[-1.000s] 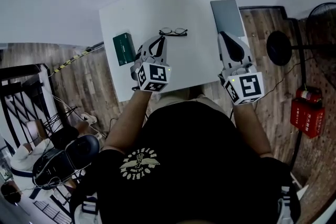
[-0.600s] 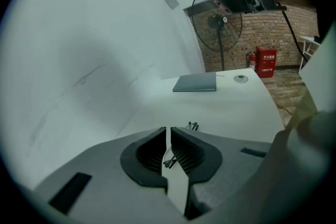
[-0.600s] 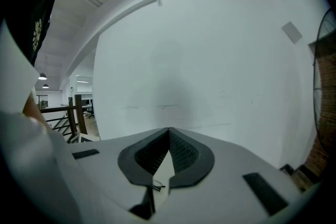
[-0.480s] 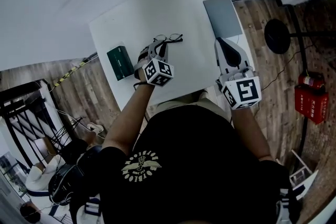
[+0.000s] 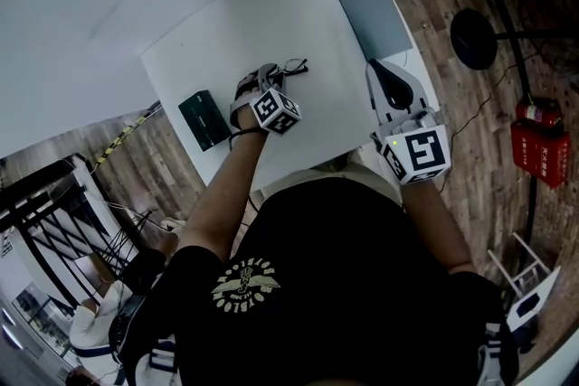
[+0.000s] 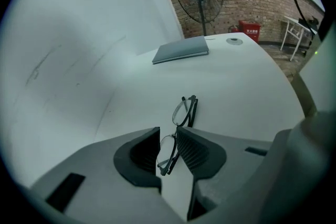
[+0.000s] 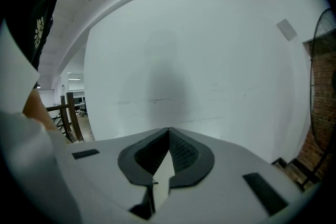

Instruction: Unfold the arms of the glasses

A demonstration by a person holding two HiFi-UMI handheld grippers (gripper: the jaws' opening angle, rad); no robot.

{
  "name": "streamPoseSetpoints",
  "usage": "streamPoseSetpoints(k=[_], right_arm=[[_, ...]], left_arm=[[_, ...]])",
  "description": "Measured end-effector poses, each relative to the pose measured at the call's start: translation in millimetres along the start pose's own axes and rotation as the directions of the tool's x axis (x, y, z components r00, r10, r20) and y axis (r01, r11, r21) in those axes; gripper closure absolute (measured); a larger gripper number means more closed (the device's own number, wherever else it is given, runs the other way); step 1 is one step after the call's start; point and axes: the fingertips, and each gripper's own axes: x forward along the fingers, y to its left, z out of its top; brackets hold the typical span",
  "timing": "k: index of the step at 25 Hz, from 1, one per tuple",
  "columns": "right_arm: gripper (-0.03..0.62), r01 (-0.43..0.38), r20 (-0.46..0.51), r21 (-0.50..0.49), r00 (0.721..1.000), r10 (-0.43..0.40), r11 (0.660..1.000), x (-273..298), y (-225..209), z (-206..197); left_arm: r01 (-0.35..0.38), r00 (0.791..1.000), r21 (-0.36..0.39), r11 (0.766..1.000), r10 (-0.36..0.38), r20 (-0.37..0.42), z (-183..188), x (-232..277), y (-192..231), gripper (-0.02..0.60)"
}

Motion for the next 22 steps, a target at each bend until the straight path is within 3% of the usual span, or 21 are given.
streamPoseSetpoints(k=[6, 16, 22], right_arm=[[0.594, 0.041, -0.016, 0.017, 0.999, -0.041, 0.999, -3, -10, -5], [0.594, 0.058, -0.023, 0.031, 0.998, -0.057, 0.998, -15, -9, -12], [0.594, 0.052, -0.015, 0.019, 0.999, -0.052, 0.998, -29, -2, -10]], left_arm=[[0.019, 0.998, 0.149, 0.989, -0.011, -0.056, -3, 18, -10, 0.494], [0.004, 0.993, 0.205, 0.979, 0.020, -0.115, -9, 24, -8, 0.505], [-0.038, 0.998, 0.181, 0.983, 0.047, -0.043, 2, 15, -5, 0.556]])
